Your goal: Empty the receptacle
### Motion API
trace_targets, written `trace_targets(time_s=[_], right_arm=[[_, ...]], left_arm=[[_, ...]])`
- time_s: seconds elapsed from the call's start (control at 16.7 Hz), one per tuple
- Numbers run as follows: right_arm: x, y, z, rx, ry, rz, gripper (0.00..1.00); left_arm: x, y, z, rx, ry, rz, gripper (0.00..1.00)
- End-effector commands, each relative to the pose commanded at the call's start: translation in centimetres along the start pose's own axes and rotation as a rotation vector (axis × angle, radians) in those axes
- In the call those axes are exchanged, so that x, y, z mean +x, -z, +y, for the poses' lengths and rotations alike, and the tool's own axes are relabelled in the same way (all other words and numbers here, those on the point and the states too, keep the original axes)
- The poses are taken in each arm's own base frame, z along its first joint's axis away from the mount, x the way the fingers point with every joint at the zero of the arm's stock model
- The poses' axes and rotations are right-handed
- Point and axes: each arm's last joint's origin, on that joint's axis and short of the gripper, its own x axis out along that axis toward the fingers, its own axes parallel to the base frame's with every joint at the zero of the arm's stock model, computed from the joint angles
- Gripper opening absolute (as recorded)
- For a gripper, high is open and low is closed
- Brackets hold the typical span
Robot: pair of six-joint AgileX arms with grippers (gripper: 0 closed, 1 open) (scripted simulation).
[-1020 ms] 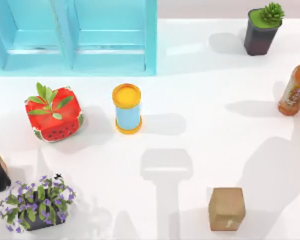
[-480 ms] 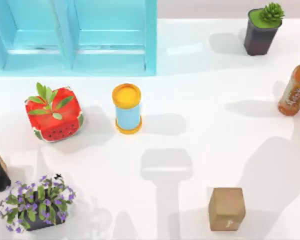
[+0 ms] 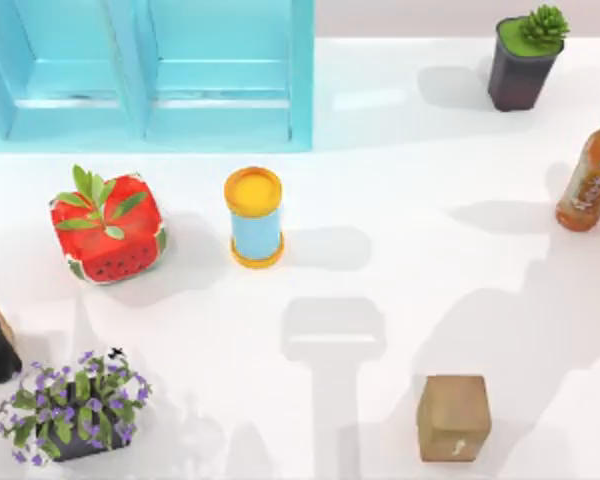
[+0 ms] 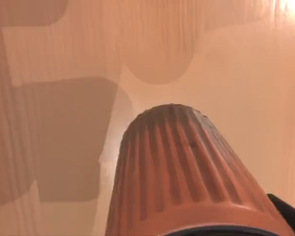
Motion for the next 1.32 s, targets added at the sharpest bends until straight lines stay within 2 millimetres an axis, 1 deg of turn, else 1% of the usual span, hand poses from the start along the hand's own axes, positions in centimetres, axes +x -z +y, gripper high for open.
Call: trace_targets(time_s=[0.18, 0.24, 0.3, 0.36, 0.48, 0.72, 1.08, 1.2, 1.32], right_arm=[[-6.6, 0.5, 0.3, 0.01, 0.026, -0.043, 0.0], [-8.2, 0.7, 0.4, 0.01, 0.026, -0.046, 0.0], [-9.3, 0.8, 0.5, 0.008, 0.022, -0.042, 0.0], [-9.8, 0.7, 0.5, 0.004, 0.015, -0.032, 0.0], [-9.4, 0.1, 0.3, -0.005, -0.009, 0.005, 0.0], [-7.1, -0.9, -0.4, -0.017, -0.046, 0.069, 0.0], [-6.8, -1.0, -0.3, -0.019, -0.048, 0.075, 0.0], [-6.7, -1.3, 0.6, -0.012, -0.047, 0.081, 0.0], [-6.3, -1.9, 2.6, -0.003, -0.045, 0.094, 0.0]], left_arm=[[0.0, 0.0, 0.0, 0.0, 0.0, 0.0, 1.0], [0.0, 0.0, 0.0, 0.0, 0.0, 0.0, 1.0], [0.0, 0.0, 0.0, 0.0, 0.0, 0.0, 1.0], [0.0, 0.0, 0.0, 0.0, 0.0, 0.0, 1.0], [0.0, 0.0, 0.0, 0.0, 0.0, 0.0, 1.0], [0.0, 0.0, 0.0, 0.0, 0.0, 0.0, 1.0], [0.0, 0.0, 0.0, 0.0, 0.0, 0.0, 1.0], [0.0, 0.0, 0.0, 0.0, 0.0, 0.0, 1.0], [0.0, 0.0, 0.0, 0.0, 0.0, 0.0, 1.0]])
